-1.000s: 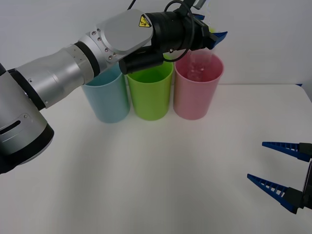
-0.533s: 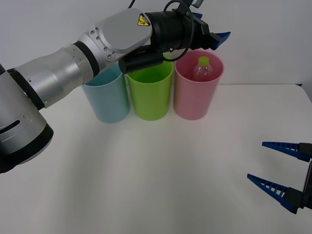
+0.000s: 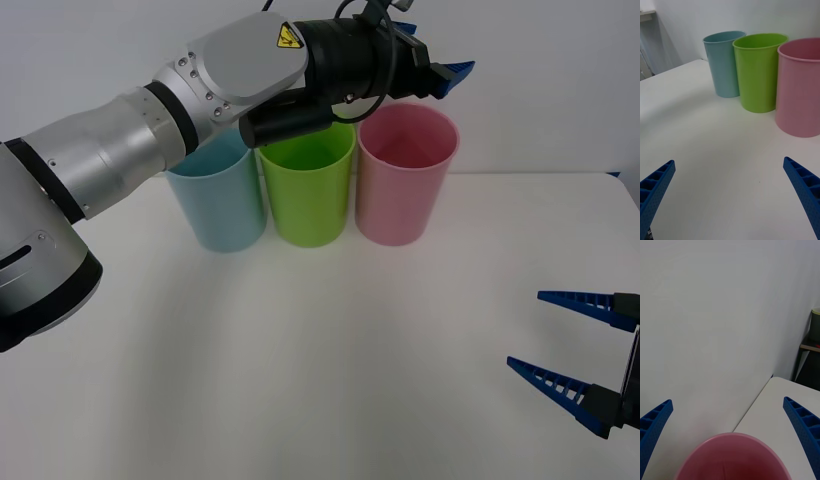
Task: Put cans in the blue bin and PET bottles in the pink bin and trash in the green bin.
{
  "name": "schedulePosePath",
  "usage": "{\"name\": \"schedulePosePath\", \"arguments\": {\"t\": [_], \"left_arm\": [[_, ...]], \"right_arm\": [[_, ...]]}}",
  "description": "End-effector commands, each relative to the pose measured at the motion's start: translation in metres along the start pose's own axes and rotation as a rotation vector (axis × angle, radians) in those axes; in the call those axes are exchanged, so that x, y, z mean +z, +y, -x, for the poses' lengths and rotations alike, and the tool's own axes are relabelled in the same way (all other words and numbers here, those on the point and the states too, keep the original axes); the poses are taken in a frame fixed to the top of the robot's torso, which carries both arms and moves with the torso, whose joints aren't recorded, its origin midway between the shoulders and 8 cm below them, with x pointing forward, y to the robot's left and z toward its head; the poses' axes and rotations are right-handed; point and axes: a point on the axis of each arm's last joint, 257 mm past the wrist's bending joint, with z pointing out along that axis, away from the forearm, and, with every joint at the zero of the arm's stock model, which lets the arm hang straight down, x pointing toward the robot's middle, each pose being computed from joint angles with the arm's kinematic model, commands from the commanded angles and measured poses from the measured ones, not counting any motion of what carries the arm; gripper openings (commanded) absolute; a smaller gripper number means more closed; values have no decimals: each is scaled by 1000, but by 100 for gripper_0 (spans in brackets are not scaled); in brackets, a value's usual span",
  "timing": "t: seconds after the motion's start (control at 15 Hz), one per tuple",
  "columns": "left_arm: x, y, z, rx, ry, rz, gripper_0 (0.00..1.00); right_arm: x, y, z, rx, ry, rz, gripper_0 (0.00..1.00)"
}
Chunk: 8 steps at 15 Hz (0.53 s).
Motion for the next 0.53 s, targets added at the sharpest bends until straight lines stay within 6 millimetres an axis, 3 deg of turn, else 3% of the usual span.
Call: {"name": "schedulePosePath", "arguments": {"t": [0.07, 0.53], "left_arm": [[-18, 2, 7, -10, 7, -53, 100], [-96, 29, 8, 6, -10, -97, 100]], "right_arm": [[0, 0, 0, 0, 0, 0, 100], [0, 0, 0, 0, 0, 0, 100]]}}
